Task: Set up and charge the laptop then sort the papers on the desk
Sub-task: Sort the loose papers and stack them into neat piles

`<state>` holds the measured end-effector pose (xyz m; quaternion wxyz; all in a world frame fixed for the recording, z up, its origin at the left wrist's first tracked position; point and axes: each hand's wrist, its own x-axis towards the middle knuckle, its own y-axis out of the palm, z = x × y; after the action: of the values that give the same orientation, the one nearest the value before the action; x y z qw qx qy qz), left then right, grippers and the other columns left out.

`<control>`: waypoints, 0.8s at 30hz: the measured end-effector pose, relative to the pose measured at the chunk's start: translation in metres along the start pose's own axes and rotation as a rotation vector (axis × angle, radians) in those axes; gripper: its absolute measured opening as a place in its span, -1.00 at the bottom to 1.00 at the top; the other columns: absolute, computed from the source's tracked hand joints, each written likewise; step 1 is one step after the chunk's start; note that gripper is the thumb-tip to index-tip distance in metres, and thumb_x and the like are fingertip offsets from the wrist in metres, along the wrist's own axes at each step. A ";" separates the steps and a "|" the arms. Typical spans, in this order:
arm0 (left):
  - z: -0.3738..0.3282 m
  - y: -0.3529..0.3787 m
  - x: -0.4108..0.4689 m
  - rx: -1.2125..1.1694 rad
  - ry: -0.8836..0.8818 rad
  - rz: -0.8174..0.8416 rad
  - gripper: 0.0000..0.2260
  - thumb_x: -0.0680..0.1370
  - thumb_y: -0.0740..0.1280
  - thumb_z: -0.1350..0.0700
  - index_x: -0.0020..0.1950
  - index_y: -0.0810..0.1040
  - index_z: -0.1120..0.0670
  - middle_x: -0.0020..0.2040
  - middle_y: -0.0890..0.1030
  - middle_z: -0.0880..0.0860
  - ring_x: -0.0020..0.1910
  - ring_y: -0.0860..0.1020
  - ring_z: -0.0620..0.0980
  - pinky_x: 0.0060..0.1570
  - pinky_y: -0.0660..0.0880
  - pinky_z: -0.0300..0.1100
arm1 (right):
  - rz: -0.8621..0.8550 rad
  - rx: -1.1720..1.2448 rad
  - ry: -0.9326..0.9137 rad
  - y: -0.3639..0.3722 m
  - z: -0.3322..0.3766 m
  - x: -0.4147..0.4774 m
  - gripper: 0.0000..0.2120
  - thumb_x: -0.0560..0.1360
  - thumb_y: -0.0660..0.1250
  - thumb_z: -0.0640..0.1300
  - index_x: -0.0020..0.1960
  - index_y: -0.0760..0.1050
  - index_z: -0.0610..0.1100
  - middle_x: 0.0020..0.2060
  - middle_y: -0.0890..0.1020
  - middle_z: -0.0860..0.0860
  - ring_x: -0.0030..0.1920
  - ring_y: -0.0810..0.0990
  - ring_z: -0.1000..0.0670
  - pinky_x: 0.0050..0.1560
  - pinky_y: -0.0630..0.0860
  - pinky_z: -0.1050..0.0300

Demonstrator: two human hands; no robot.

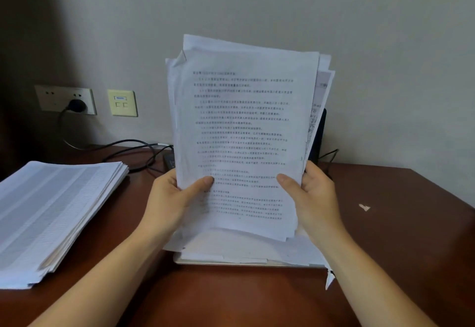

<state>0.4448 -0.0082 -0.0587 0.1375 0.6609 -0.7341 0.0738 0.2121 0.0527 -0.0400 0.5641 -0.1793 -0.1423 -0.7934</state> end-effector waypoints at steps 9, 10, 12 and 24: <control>0.001 -0.001 -0.002 0.040 0.064 0.007 -0.57 0.40 0.52 0.01 0.23 0.52 0.03 0.14 0.70 -0.03 0.15 0.67 -0.05 0.28 0.54 0.09 | 0.019 -0.067 0.012 0.001 -0.008 -0.002 -0.70 0.54 0.37 -0.33 0.21 0.49 -0.07 0.09 0.69 0.08 0.13 0.65 0.07 0.22 0.57 -0.08; 0.000 -0.001 -0.002 0.039 0.064 0.013 -0.57 0.41 0.51 0.01 0.23 0.53 0.04 0.14 0.71 -0.03 0.14 0.67 -0.04 0.27 0.55 0.10 | 0.022 -0.072 0.008 0.002 -0.008 -0.002 -0.69 0.54 0.37 -0.33 0.21 0.48 -0.06 0.10 0.69 0.10 0.14 0.65 0.09 0.21 0.57 -0.06; -0.003 -0.001 -0.004 0.038 0.060 0.034 -0.57 0.42 0.52 0.04 0.26 0.55 0.04 0.15 0.71 -0.04 0.14 0.67 -0.04 0.24 0.56 0.07 | 0.014 -0.074 0.002 0.003 -0.010 -0.003 -0.69 0.54 0.36 -0.32 0.20 0.48 -0.01 0.09 0.68 0.14 0.14 0.64 0.12 0.21 0.57 0.00; -0.011 0.005 -0.011 0.148 0.285 -0.054 -0.36 0.44 0.57 0.08 0.42 0.34 -0.13 0.31 0.54 -0.25 0.35 0.49 -0.23 0.33 0.44 -0.20 | 0.030 -0.129 -0.106 0.007 -0.007 -0.007 -0.41 0.51 0.41 -0.32 0.43 0.29 0.01 0.24 0.59 0.16 0.26 0.55 0.15 0.26 0.51 0.13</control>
<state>0.4422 0.0054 -0.0512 0.1930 0.6715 -0.6817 0.2169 0.2200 0.0537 -0.0493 0.5550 -0.2593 -0.1177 -0.7816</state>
